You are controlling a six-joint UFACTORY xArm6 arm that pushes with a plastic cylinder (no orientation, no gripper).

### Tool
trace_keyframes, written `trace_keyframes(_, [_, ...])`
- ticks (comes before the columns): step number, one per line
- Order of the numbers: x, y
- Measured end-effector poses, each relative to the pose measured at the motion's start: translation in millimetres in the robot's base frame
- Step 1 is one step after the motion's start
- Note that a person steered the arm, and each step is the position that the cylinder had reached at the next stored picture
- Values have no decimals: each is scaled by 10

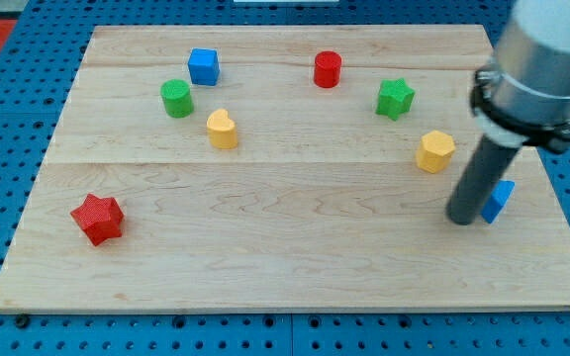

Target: Move the cube slightly towards the yellow heart

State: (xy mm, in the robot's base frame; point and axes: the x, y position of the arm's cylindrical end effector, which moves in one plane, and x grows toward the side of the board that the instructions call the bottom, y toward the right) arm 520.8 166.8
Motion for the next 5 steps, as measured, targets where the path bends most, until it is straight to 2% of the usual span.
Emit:
trace_keyframes(3, [-523, -207])
trace_keyframes(4, [-547, -401])
trace_keyframes(5, [-858, -940])
